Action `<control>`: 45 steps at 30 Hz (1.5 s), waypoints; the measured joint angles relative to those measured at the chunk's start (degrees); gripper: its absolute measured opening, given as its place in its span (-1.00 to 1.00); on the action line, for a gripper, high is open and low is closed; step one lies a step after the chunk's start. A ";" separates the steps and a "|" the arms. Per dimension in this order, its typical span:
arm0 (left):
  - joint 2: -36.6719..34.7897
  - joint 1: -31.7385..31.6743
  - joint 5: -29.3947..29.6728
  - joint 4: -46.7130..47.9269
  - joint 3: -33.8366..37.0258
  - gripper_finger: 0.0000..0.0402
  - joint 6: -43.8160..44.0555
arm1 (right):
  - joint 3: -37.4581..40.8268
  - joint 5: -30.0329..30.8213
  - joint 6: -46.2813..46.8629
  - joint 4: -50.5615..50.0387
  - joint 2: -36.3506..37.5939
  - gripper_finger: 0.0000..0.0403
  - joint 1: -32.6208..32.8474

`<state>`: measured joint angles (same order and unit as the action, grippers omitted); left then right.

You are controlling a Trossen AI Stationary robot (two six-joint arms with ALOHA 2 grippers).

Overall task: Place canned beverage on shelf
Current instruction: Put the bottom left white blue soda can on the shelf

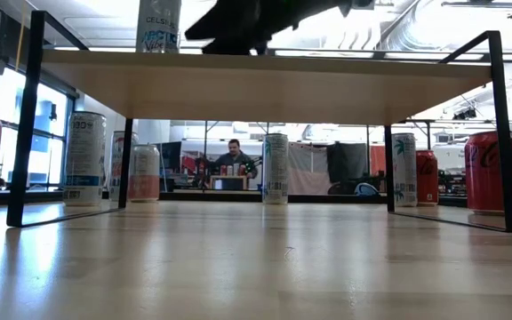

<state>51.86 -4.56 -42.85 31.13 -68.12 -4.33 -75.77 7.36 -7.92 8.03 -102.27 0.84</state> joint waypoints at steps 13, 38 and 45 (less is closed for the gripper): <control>-3.13 1.79 1.74 -4.13 2.93 0.68 3.71 | 0.00 -6.76 1.51 4.48 -2.32 0.57 0.10; -2.63 1.79 1.68 -4.17 2.93 0.68 3.71 | 0.07 -7.52 4.94 7.04 -4.51 0.57 1.19; -2.63 1.79 1.68 -4.01 2.93 0.68 5.49 | 0.07 0.80 4.48 7.45 -4.25 0.57 2.08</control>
<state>49.23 -2.76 -41.17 27.11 -65.19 1.17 -75.70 8.16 -3.44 15.48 -106.52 2.92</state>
